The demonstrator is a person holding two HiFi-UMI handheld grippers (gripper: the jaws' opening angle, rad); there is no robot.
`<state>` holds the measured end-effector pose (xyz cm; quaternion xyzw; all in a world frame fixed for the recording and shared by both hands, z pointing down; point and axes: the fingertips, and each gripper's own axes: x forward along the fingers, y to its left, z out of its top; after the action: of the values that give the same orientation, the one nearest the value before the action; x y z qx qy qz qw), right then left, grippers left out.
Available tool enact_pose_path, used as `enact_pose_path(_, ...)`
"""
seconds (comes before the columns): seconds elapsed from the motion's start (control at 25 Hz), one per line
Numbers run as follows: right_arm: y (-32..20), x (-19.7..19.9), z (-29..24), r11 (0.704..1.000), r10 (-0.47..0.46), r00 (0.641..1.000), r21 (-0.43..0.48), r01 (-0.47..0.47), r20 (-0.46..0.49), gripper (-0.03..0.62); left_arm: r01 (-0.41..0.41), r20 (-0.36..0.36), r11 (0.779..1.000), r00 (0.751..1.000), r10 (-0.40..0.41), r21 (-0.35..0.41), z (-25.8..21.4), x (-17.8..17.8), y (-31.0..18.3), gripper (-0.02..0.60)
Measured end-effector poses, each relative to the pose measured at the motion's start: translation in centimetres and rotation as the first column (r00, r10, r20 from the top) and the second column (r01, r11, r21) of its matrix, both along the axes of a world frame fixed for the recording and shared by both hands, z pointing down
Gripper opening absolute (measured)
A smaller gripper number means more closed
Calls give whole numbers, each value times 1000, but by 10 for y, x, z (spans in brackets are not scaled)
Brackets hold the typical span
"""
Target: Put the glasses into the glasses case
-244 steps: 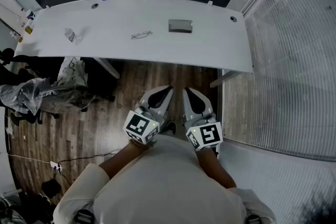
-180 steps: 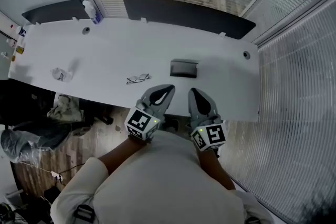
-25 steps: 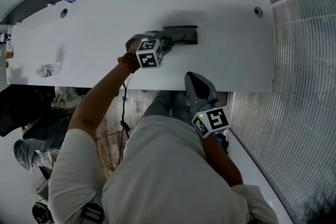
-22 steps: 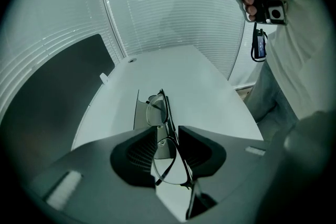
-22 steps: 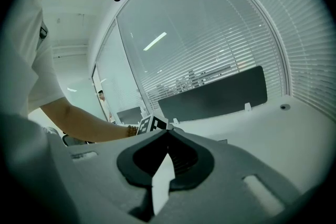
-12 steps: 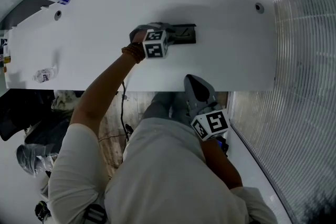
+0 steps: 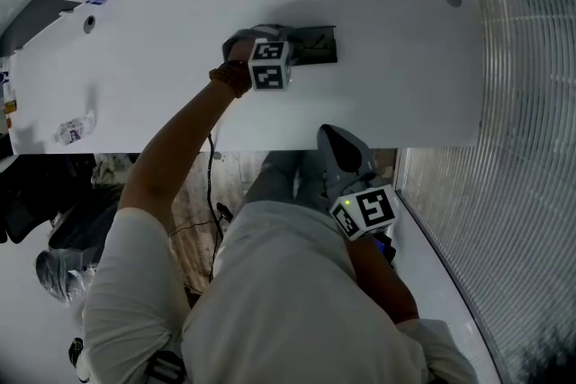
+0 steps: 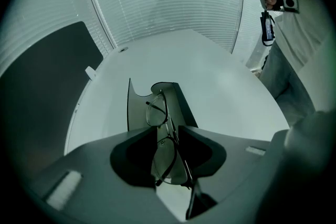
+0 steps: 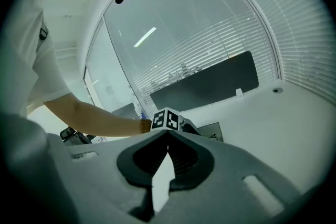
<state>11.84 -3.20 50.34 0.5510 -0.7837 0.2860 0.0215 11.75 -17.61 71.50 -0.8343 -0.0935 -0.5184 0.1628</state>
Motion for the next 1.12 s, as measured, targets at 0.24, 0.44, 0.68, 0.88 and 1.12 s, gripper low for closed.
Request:
enact_pose_path(0.24, 3, 0, 5, 1000, 1, 1000, -15, -1, 4, 3, 4, -1, 1000, 1000, -4, 26, 2, 2, -7, 137)
enact_pose_path(0.44, 4, -2, 3, 1000, 1, 1000, -19, -1, -1, 3, 0, -2, 1000, 1000, 0, 24, 2, 1, -6, 138)
enact_pose_path(0.68, 6, -2, 4, 1000, 1, 1000, -19, -1, -4, 3, 3, 2, 1000, 1000, -3, 3, 2, 1, -4, 176)
enact_pose_path(0.88, 8, -1, 6, 1000, 4, 1000, -13, -4, 1, 2, 16, -4, 1000, 1000, -16, -16, 1, 0, -4, 206)
enact_pose_path(1.12, 7, 0, 0, 1000, -5, 1000, 2, 5, -13, 3, 48, -26, 999, 998, -49, -22, -13, -7, -8, 241)
